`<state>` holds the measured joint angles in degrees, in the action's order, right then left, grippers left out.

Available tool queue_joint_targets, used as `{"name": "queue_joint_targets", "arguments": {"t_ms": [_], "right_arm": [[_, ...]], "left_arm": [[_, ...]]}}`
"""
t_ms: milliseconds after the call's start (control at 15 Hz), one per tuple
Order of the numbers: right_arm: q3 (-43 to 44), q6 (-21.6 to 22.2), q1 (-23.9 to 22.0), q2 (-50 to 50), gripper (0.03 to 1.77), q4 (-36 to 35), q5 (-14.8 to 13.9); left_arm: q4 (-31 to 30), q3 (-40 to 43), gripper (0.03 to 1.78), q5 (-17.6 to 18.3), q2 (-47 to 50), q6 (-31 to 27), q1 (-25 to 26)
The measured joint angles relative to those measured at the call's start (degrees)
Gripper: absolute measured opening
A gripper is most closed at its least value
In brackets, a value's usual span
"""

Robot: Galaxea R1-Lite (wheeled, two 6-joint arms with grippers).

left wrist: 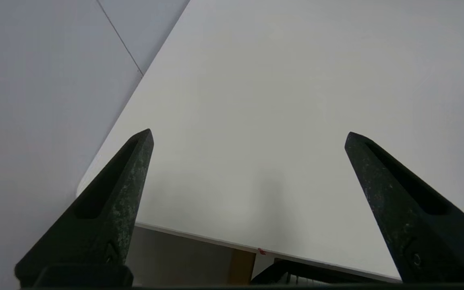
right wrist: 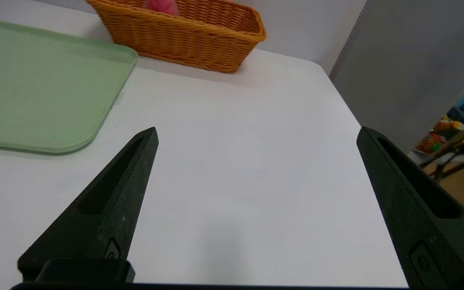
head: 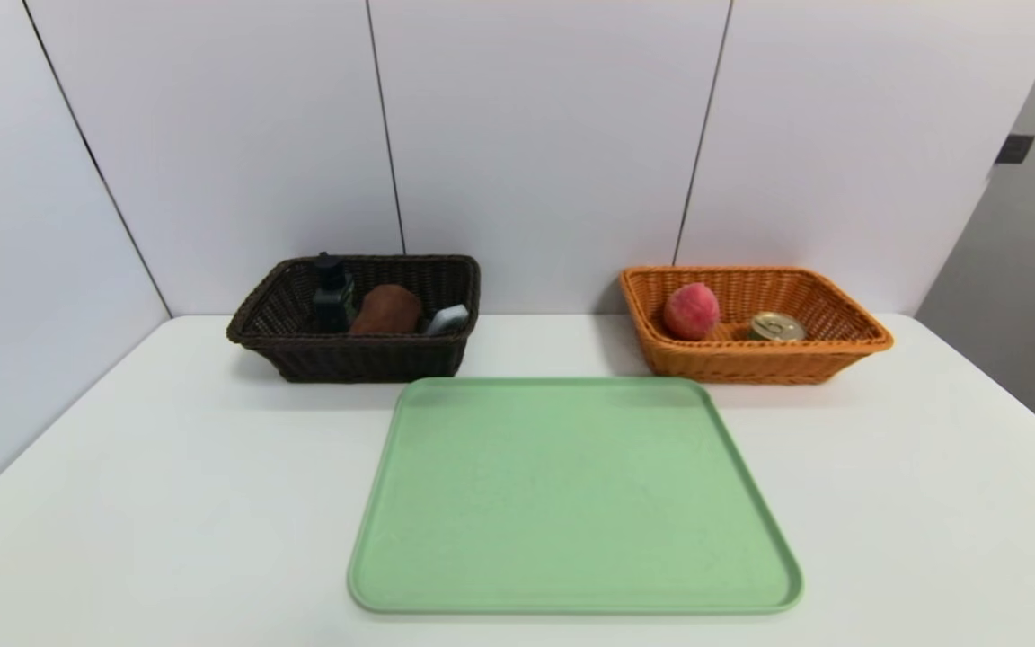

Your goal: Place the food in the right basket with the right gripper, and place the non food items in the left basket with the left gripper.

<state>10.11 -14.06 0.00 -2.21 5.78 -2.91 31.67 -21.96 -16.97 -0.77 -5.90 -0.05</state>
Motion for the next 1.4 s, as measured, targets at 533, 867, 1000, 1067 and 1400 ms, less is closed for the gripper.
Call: {"name": "queue_joint_targets", "arguments": {"t_ms": [533,867,1000,1067,1400], "right_arm": [[-9.97,-2.67,0.07,2.30,1.70,-10.48,6.50],[-10.08,1.11,0.07,2.30,1.70,-7.07,6.39],[-10.08,3.51,0.07,2.30,1.70,-5.45,5.96],[-10.11,3.69,0.07,2.30,1.70,-5.38,5.94],[-10.11,3.86,0.07,2.30,1.70,-5.34,5.80]], "left_arm": [[-21.78,13.06,1.69,5.78,0.88,0.30,-0.05],[-38.50,21.41,1.69,15.37,0.88,2.96,0.00],[-32.55,21.85,1.69,16.68,0.88,5.80,0.00],[-32.18,21.86,1.69,16.57,0.88,6.91,0.02],[-32.07,21.96,1.69,16.48,0.88,8.07,0.00]]}}
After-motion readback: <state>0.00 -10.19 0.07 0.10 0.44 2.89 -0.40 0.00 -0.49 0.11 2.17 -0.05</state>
